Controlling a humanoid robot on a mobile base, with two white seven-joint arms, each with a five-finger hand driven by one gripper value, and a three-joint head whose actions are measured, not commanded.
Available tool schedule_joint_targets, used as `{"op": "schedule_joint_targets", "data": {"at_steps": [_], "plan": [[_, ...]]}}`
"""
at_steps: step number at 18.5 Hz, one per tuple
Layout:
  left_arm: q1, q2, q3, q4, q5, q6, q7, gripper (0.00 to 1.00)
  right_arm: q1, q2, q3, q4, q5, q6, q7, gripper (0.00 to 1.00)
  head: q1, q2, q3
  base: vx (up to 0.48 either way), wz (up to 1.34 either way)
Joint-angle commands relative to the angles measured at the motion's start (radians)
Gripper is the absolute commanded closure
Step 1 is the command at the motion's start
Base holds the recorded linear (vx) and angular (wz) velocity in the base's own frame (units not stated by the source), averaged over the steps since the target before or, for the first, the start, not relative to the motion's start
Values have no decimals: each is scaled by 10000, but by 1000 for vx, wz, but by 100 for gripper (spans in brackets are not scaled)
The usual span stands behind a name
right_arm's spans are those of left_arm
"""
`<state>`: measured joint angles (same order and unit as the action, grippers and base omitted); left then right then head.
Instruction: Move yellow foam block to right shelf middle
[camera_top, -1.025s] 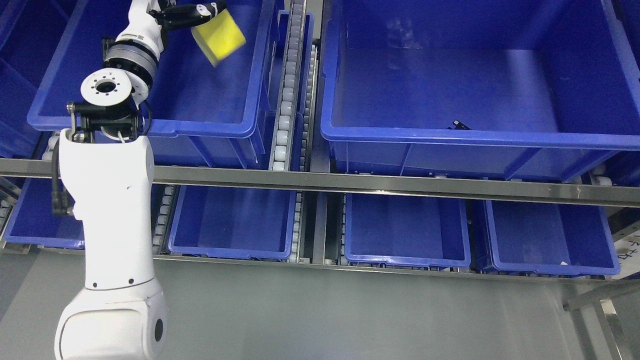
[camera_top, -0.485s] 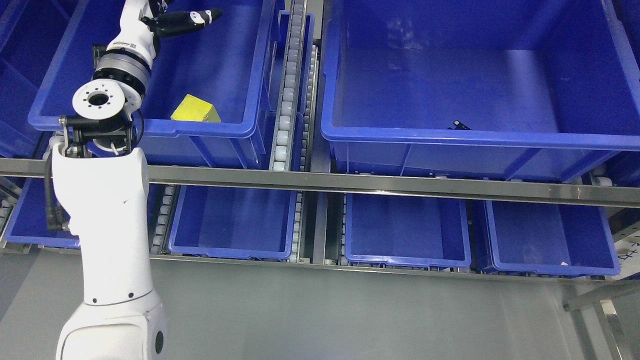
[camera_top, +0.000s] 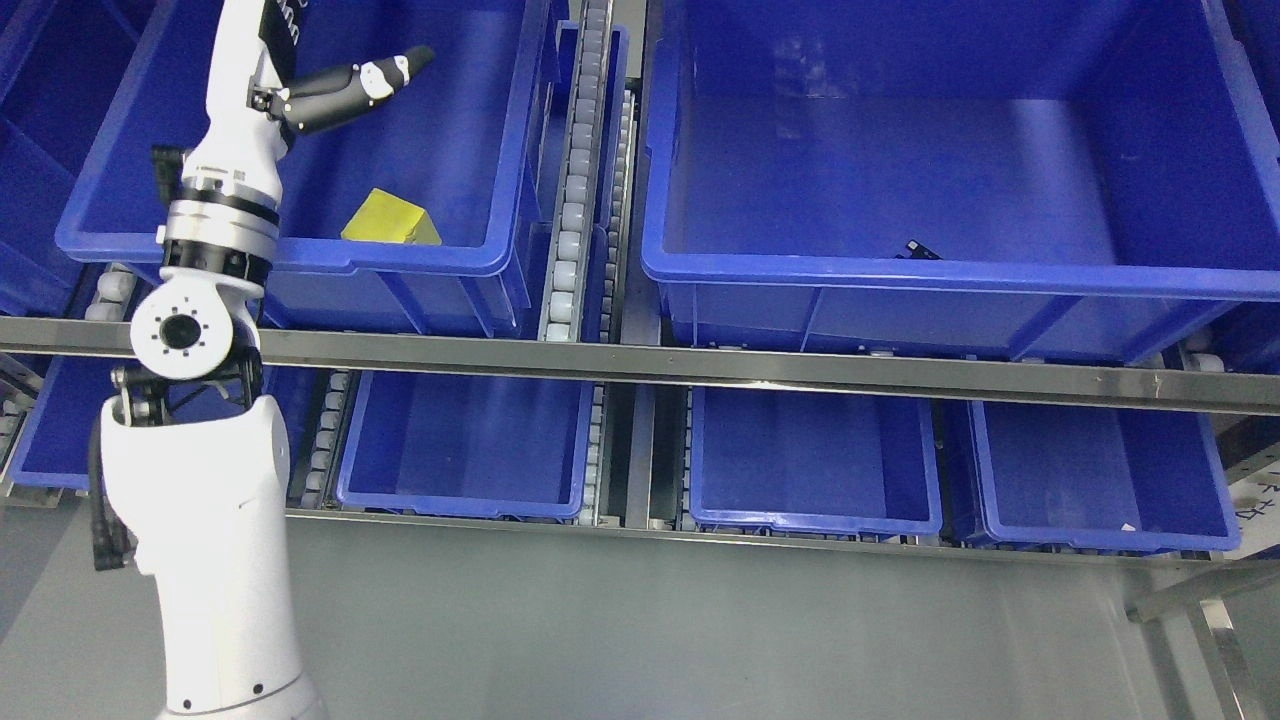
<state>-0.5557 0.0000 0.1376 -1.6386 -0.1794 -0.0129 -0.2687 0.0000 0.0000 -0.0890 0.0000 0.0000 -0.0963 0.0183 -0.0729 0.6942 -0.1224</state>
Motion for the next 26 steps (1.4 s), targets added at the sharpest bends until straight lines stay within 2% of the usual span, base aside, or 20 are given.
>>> {"op": "schedule_joint_targets", "data": {"at_steps": [1,5,26], "plan": [[1552,174,373,-841,581,-670,33,0,-31,-175,0,-175,0,-3,1,0,0,0,0,0,0],[1675,174,327,-841,735,-194,64,0,-15,-175,0,-175,0,-3,1,0,0,0,0,0,0],[1691,174,235,-841,782,-71,217,0,-15,-175,0,-175,0,-3,1,0,0,0,0,0,0]]}}
